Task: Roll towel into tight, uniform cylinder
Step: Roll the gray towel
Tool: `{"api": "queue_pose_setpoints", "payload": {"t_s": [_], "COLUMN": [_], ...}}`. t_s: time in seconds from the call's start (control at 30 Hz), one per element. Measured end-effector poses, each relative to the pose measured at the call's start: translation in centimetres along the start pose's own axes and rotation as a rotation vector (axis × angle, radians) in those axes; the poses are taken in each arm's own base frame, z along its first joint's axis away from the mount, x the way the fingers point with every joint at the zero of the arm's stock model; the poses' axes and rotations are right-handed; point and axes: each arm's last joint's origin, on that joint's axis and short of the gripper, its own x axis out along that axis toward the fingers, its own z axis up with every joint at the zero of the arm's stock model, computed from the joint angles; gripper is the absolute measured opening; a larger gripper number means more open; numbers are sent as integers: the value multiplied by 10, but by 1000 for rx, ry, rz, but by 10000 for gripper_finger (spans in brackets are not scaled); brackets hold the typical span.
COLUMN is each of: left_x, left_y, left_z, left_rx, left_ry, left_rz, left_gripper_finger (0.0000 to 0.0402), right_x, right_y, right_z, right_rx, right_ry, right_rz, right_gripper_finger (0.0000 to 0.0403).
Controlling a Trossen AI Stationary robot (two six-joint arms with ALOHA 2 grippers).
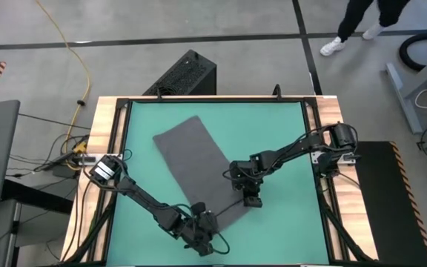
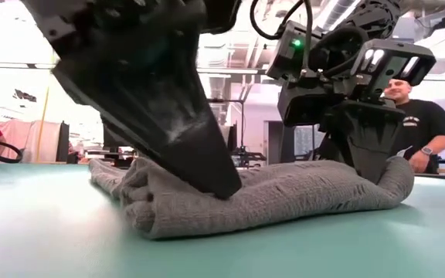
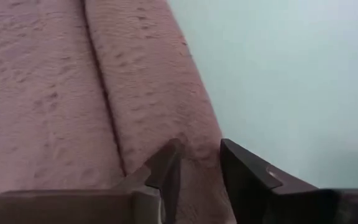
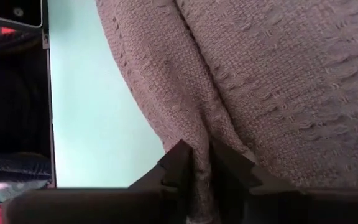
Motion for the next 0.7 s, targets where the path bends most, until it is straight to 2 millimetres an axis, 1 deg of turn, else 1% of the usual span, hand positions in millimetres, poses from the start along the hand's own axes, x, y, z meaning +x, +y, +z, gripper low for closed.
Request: {"api": "queue_pose_setpoints", "payload": {"t_s": [0.13, 0.23, 0.33, 0.37, 0.57, 0.63, 0.7], "left_x": [1, 3, 4, 4, 6, 7, 7], "left_y": [3, 6, 8, 9, 13, 13, 13], "left_z": [1, 2, 4, 4, 7, 7, 8], "left_rx": [-14, -29, -42, -46, -72, -90, -108], "left_ry": [17, 81, 95, 94, 115, 122, 120], "left_rz": [-2, -50, -57, -54, -68, -72, -72], "left_gripper_finger": [79, 50, 14, 7, 1, 0, 0], "right_x": [-3, -7, -18, -22, -58, -73, -81], "right_y": [-2, -3, -1, 0, 12, 20, 32], "right_z": [2, 0, -3, -3, -9, -14, -20], "right_rx": [-12, -15, -22, -23, -58, -91, -152], "right_ry": [-1, 12, 19, 14, -32, -57, -93], "right_rz": [7, 17, -1, -12, -78, -140, -178], "right_gripper_finger": [111, 133, 159, 168, 213, 222, 227]}}
